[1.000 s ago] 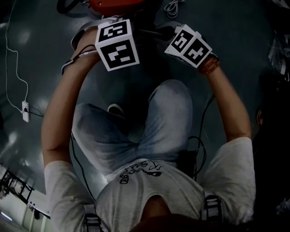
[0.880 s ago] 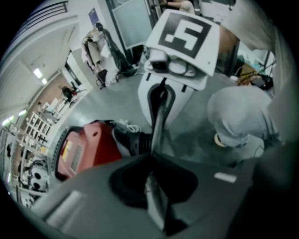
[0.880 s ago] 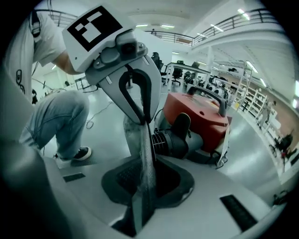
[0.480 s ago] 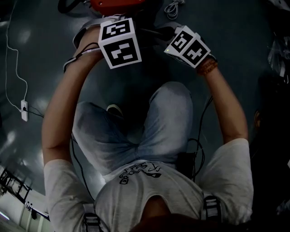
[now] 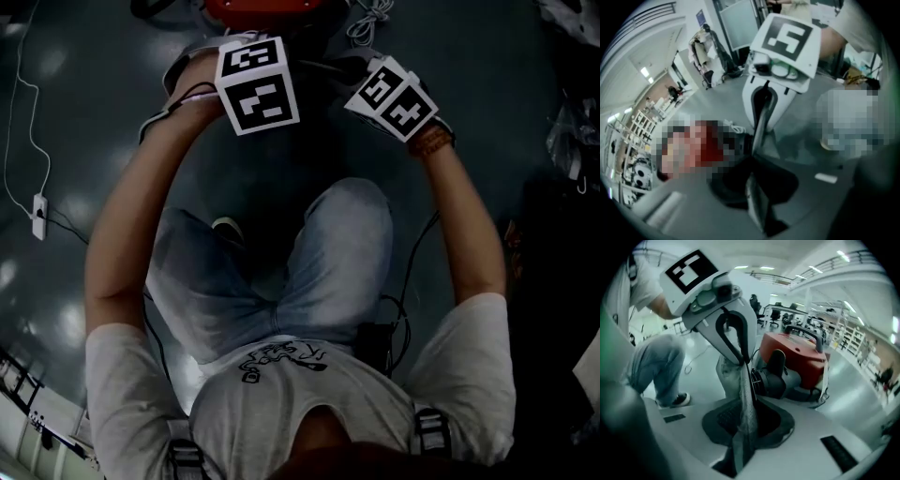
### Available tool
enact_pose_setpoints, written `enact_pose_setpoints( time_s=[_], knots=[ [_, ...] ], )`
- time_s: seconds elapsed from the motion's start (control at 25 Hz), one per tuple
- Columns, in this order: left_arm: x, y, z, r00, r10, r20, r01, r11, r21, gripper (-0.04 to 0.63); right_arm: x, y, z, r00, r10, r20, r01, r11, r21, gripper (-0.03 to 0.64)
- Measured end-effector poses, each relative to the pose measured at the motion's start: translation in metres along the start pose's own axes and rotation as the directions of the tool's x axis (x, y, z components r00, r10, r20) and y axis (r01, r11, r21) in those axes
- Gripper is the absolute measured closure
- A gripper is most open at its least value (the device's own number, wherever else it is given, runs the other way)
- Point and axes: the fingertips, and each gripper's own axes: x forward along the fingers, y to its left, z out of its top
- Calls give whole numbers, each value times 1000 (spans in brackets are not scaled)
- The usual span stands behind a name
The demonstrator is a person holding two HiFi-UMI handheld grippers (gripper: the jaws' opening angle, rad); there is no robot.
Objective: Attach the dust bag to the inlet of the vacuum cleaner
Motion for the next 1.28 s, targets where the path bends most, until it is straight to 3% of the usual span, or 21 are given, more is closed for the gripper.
enact_pose_setpoints(
  time_s=[0.08,0.12,0.24,0.32,0.4,0.48,0.6,0.68,0.72,0.76,0.84,0.96,1.04,1.12,1.2,1.28],
  knots=[
    [0,2,5,1000,12,-12,-11,999,45,561,1,1,-3,998,13,54,-19,993,112,565],
    [-1,3,5,1000,13,-8,-12,999,51,561,2,1,-2,999,12,48,-17,994,107,565],
    [-5,5,-6,1000,5,22,-5,1000,2,563,4,-2,10,997,-40,-61,34,995,-96,565],
    [-5,4,-14,999,-2,36,3,999,-42,566,4,-5,18,988,-93,-125,59,966,-253,563],
    [-3,4,-17,999,-1,42,3,998,-62,568,4,-7,21,981,-124,-147,70,942,-327,563],
    [-3,9,-17,999,20,33,-18,999,-42,568,5,-9,20,986,-117,-117,83,960,-268,563],
    [-3,17,-9,998,62,-4,-62,997,50,563,8,-10,13,998,-61,-8,61,998,-10,565],
    [-2,20,-3,996,85,-11,-83,991,100,558,10,-9,9,998,-24,57,17,991,131,566],
    [-2,20,-2,996,91,-5,-90,990,108,557,10,-10,9,998,-16,65,6,988,151,566],
    [-2,20,-3,996,91,8,-91,991,99,557,10,-11,9,999,-19,47,14,992,125,566],
    [-3,19,-8,996,70,48,-71,997,35,559,10,-12,14,997,-63,-44,61,997,-45,565],
    [-6,16,-18,994,14,110,-4,996,-91,568,9,-13,24,976,-156,-150,99,938,-332,563],
    [-5,15,-20,992,2,123,13,993,-122,569,8,-14,25,972,-172,-158,101,920,-380,561],
    [-4,17,-18,995,19,99,-10,996,-89,569,8,-16,22,984,-138,-115,102,956,-277,563],
    [-2,21,-11,997,41,66,-39,999,-28,566,10,-17,17,996,-83,-33,80,993,-87,563],
    [-1,24,-5,997,52,60,-53,999,5,563,11,-17,12,998,-34,52,29,996,89,565]
  ],
)
